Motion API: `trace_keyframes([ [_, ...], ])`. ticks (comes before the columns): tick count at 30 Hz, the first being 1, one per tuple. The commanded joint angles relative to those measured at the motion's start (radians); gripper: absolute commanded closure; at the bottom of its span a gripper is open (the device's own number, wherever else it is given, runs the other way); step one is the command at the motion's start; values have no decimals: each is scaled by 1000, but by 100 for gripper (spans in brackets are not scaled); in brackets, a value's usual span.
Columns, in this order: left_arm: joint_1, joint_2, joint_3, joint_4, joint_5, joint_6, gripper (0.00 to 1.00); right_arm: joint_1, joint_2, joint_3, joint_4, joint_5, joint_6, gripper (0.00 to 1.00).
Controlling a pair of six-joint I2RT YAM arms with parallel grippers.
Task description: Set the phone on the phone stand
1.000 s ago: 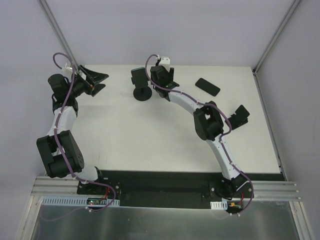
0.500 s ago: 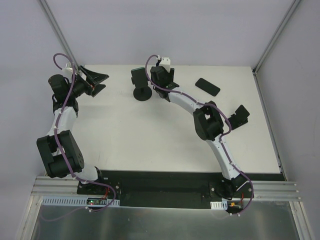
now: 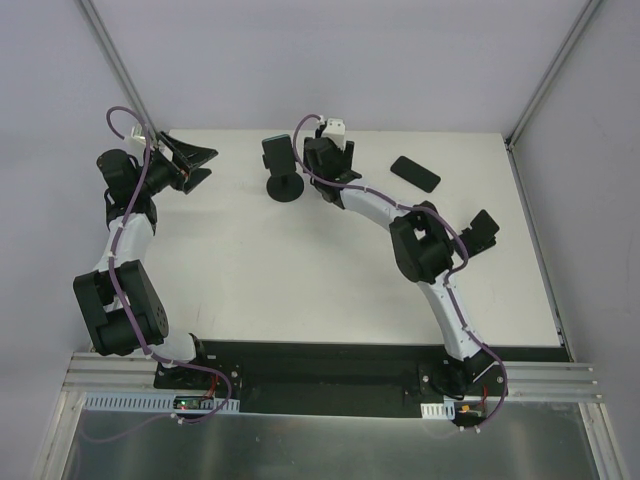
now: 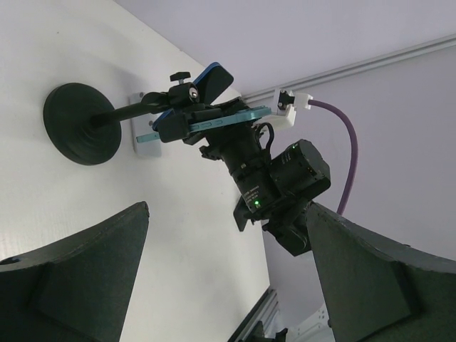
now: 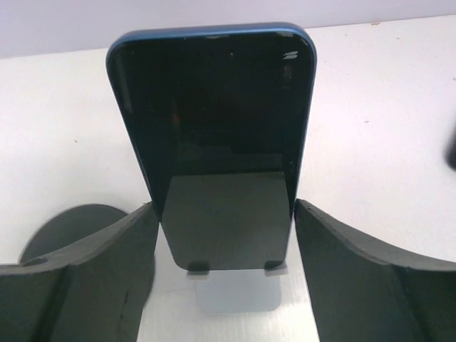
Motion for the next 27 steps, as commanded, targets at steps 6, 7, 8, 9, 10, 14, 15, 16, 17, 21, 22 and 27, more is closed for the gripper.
trace_keyframes([
  [6,12,1,0,57,20,-2,10,-12,-229,-96,-48,6,-25,4],
  [7,13,4,-1,57,18,-2,10,-12,-267,-122,-71,7,-19,4],
  [8,12,6,-1,57,18,-4,10,-12,-292,-147,-80,2,-13,4],
  [9,13,9,-1,57,18,-2,10,-13,-319,-174,-80,-8,-8,4],
  [10,14,15,-1,57,18,-2,10,-15,-379,-249,-103,-13,1,4],
  [14,12,27,-4,57,18,4,11,-35,-560,-441,-189,-77,36,4],
  [15,10,30,-4,57,17,4,10,-49,-598,-486,-239,-100,47,4],
  [16,9,35,-4,57,17,4,11,-55,-678,-526,-258,-117,50,4],
  [17,9,36,-4,57,17,5,10,-64,-718,-607,-279,-131,55,4],
  [21,-12,38,-4,57,17,10,10,-128,-923,-773,-451,-165,78,4],
  [22,-16,33,-4,57,18,9,10,-141,-1007,-811,-477,-163,87,4],
  [27,-43,6,-3,55,15,21,9,-300,-1266,-1064,-577,-202,171,4],
])
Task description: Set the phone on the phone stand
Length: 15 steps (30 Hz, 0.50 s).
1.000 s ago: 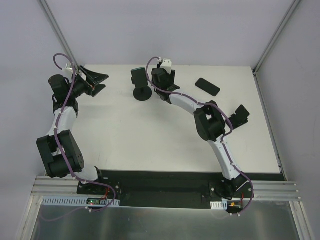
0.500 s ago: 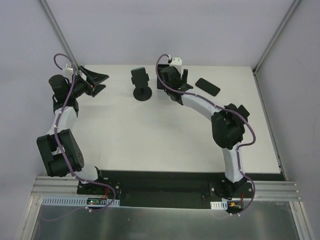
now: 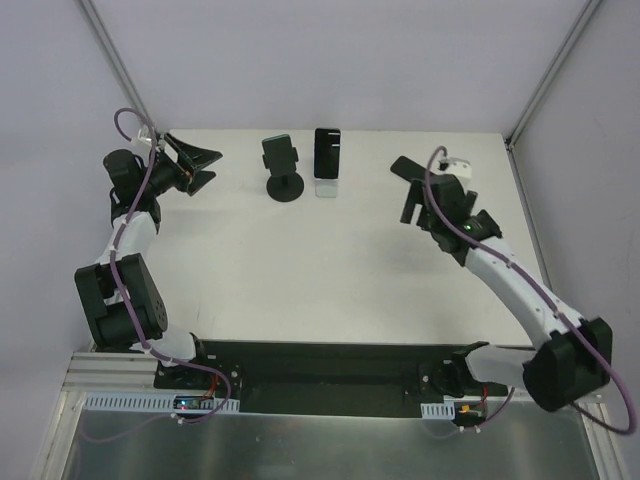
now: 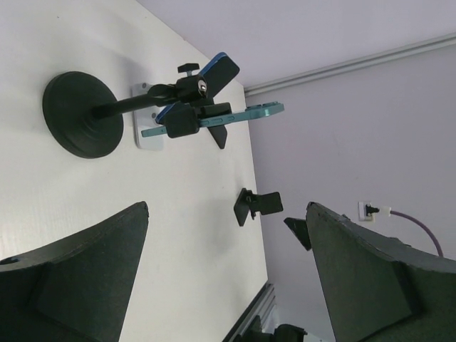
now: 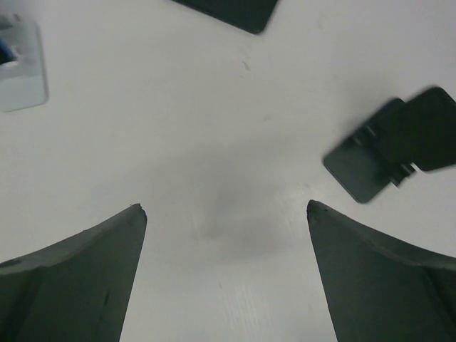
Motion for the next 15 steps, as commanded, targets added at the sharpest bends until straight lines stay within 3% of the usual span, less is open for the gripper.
trace_keyframes([
  [1,-38,-36,2,46,16,20,9,-145,-239,-167,-170,-39,115,4],
  [7,-44,-32,4,46,24,12,8,-425,-301,-233,-235,-87,230,4],
  [15,-58,-26,5,46,27,24,2,-481,-95,-135,-215,1,274,4],
])
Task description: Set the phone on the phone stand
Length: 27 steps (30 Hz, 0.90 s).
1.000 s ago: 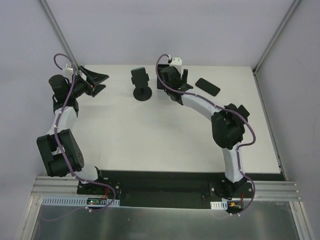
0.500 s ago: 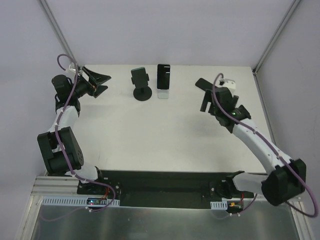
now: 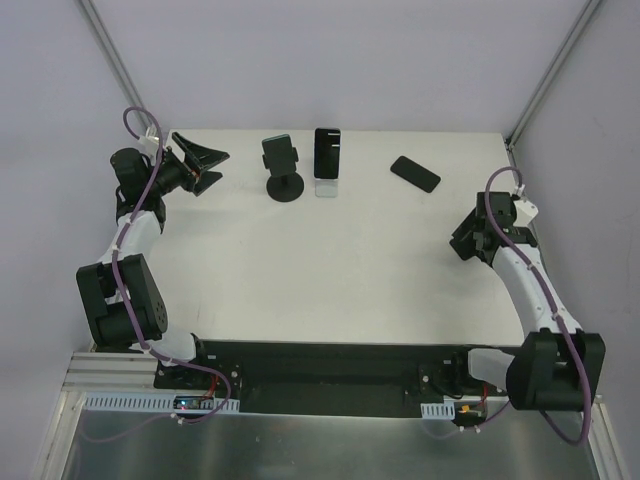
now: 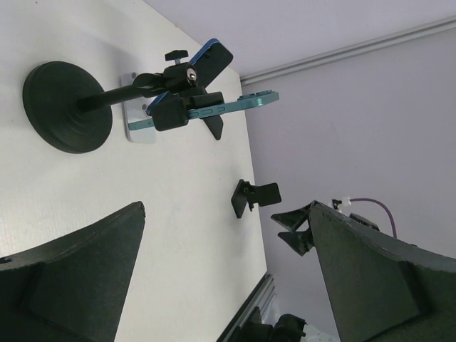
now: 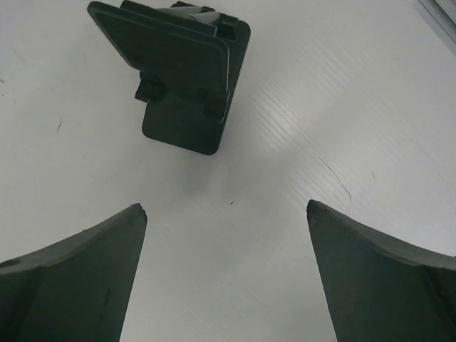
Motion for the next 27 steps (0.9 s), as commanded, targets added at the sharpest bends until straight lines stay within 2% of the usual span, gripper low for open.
trace_keyframes([
  [1,-12,-27,5,46,26,20,2,-9,129,96,4,70,48,4],
  [10,-12,-25,7,46,27,19,2,-11,313,150,164,144,43,4],
  [14,-12,-39,8,46,23,25,2,-11,338,118,306,193,51,1],
  [23,-12,-48,10,46,21,28,3,-9,403,153,319,314,105,9],
  [27,-12,-47,5,44,21,35,4,-9,454,179,328,305,99,9],
])
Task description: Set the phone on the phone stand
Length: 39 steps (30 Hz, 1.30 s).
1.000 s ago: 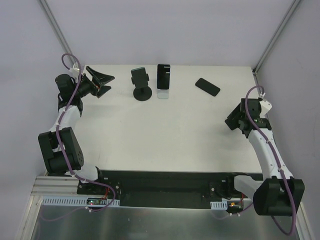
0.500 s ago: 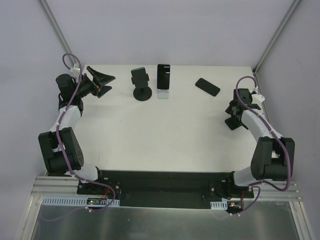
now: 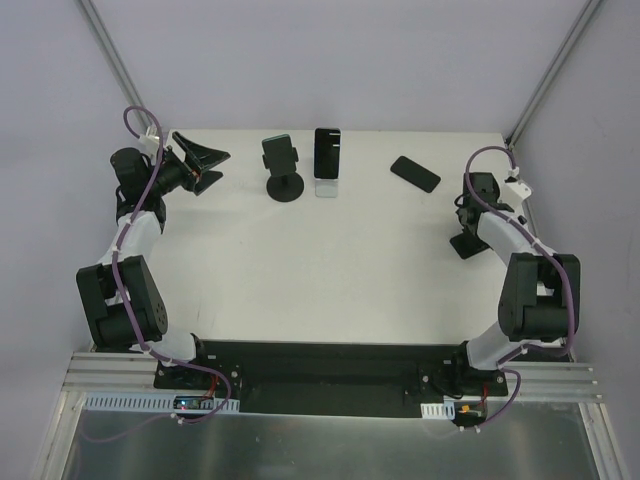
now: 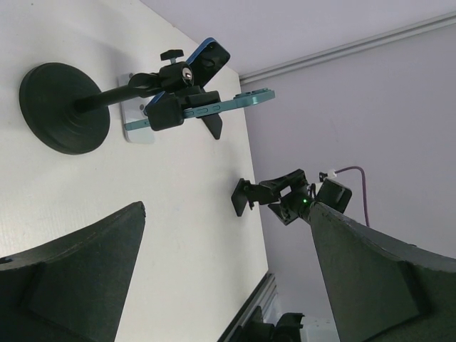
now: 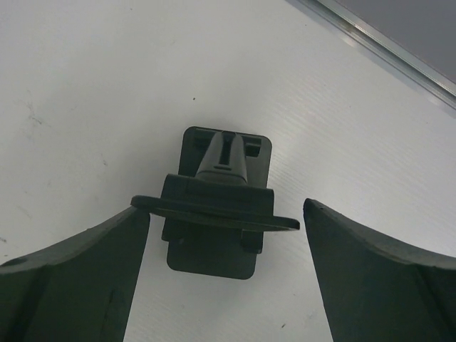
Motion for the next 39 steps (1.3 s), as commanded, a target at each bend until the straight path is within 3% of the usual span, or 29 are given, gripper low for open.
trace_keyframes([
  [1,-8,-36,7,44,21,26,3,-5,42,58,38,51,19,9],
  [7,-6,-34,5,44,21,28,4,1,83,101,-6,92,32,12],
  [10,-6,-34,4,44,21,29,4,11,82,90,3,112,39,22],
  [11,-6,-30,4,44,21,29,4,14,80,91,0,112,41,32],
  [13,-8,-30,4,44,21,28,4,23,74,79,23,112,17,42],
  [14,-6,-31,5,44,21,29,5,27,65,72,35,112,4,56],
  [16,-9,-37,5,44,20,37,5,37,50,58,46,100,-28,70],
  [17,-12,-48,7,43,18,41,5,38,25,52,47,91,-39,85],
  [19,-20,-62,14,26,13,77,6,50,-18,21,86,30,-79,99],
  [21,-41,-87,26,9,9,116,6,64,-102,-45,118,-24,-131,99],
  [24,-86,-128,37,-8,4,173,7,90,-229,-126,204,-251,-241,99],
  [25,-95,-137,42,-11,6,186,8,98,-286,-142,239,-419,-264,99],
  [27,-138,-163,48,-11,10,218,10,103,-341,-181,292,-576,-272,99],
  [28,-158,-180,51,-11,12,230,12,104,-381,-186,296,-755,-274,99],
  [31,-244,-209,54,-11,15,288,16,118,-443,-183,297,-1019,-258,99],
  [34,-344,-203,56,-11,24,308,18,159,-519,-215,368,-1172,-214,99],
  [39,-510,-136,60,-6,40,310,12,306,-627,-228,408,-1120,-188,99],
])
